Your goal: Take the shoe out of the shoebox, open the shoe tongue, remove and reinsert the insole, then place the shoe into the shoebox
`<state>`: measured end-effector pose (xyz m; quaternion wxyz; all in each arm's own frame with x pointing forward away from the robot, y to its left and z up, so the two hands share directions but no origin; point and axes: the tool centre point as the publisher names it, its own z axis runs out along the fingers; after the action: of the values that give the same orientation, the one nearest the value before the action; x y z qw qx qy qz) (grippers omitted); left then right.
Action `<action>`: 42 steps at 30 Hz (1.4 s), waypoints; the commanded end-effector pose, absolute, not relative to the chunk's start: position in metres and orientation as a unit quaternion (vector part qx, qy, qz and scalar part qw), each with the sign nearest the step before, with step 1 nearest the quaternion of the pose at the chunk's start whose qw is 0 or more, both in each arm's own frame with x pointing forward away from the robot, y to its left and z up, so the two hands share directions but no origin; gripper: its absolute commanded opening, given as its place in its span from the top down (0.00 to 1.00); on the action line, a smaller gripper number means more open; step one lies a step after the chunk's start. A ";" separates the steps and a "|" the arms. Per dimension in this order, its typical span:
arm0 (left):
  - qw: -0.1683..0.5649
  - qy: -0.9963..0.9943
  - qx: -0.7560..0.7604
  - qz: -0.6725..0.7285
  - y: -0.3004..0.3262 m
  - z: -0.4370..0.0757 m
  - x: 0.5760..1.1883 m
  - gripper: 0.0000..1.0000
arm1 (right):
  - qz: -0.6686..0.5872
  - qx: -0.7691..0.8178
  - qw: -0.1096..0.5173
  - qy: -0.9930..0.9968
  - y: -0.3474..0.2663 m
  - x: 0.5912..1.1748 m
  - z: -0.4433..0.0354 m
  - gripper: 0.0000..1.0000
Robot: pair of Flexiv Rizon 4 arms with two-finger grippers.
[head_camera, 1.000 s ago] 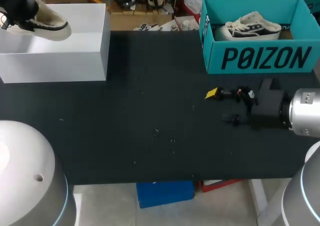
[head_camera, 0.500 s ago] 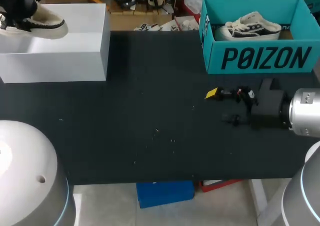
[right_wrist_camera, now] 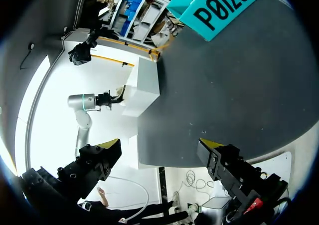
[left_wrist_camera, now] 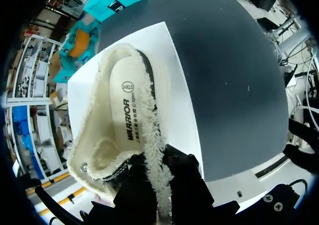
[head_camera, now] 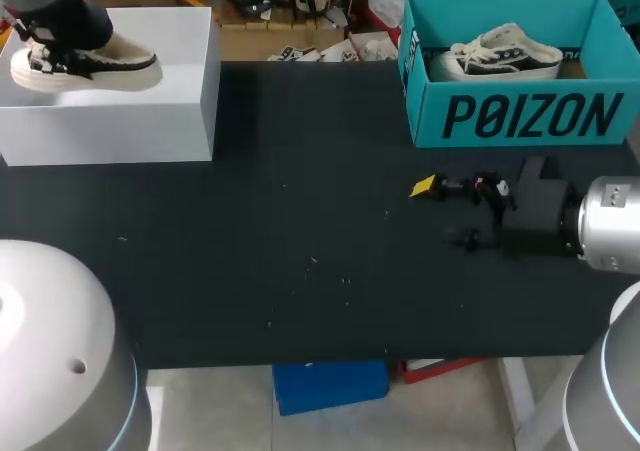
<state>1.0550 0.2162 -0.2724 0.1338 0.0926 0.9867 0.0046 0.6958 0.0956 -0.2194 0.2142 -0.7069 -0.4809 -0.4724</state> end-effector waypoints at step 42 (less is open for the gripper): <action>0.097 0.992 0.074 0.016 0.190 -0.298 1.070 0.59 | -0.472 -0.707 0.214 -0.481 0.095 0.695 -0.219 0.00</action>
<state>1.0703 0.1926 -0.3124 0.1067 0.0732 0.9915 0.0105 0.6958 0.0956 -0.2194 0.2142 -0.7069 -0.4809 -0.4724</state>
